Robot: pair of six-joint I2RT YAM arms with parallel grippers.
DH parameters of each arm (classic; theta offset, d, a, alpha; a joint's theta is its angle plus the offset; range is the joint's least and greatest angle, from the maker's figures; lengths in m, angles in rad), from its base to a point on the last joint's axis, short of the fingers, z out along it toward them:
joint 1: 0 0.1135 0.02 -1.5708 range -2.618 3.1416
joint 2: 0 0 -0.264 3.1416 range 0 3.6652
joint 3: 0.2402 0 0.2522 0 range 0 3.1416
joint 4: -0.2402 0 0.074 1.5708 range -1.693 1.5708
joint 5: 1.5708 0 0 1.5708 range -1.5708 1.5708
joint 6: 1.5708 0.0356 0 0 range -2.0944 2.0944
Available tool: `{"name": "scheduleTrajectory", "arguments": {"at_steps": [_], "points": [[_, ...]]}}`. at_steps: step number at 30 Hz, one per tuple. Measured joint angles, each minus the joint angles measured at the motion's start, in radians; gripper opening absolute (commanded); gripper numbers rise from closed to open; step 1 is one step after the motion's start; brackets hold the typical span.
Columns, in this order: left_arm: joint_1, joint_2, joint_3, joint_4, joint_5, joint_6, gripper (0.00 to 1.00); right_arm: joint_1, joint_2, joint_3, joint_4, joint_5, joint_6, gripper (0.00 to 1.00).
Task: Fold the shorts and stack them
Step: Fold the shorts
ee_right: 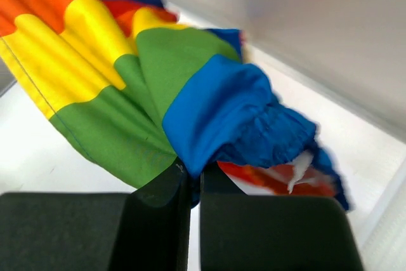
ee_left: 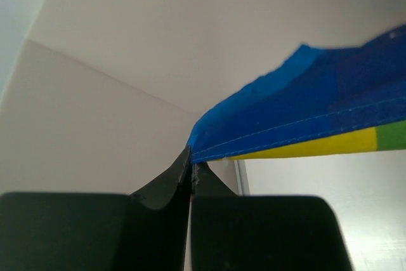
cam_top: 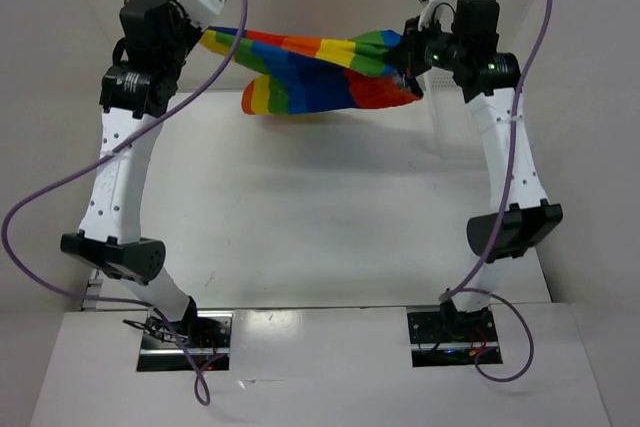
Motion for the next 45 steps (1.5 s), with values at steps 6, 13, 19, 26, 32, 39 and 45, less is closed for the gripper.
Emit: {"name": "scheduleTrajectory", "arguments": {"at_steps": [6, 13, 19, 26, 32, 39, 45], "points": [[-0.004, -0.226, -0.395, -0.061, 0.048, 0.004, 0.00, 0.016, -0.191, -0.451, -0.021, -0.050, -0.058, 0.00], [-0.008, -0.311, -0.624, -0.181, 0.061, -0.001, 0.00, 0.120, -0.138, -0.698, -0.173, -0.062, -0.157, 0.00], [-0.006, -0.237, -0.251, -0.153, 0.009, -0.021, 0.00, 0.079, -0.159, -0.453, -0.180, -0.215, -0.174, 0.00], [-0.008, -0.296, -0.106, -0.106, -0.008, -0.018, 0.00, 0.073, -0.328, -0.365, -0.213, -0.391, -0.226, 0.00], [-0.011, -0.394, -0.115, -0.102, -0.005, -0.016, 0.00, 0.085, -0.557, -0.397, -0.158, -0.459, -0.152, 0.00], [-0.022, -0.462, -0.004, -0.100, 0.040, -0.015, 0.00, 0.090, -0.711, -0.422, 0.007, -0.537, 0.021, 0.00], [-0.022, -0.426, 0.179, -0.112, 0.064, 0.011, 0.00, 0.090, -0.704, -0.518, 0.221, -0.603, 0.230, 0.00]]}}
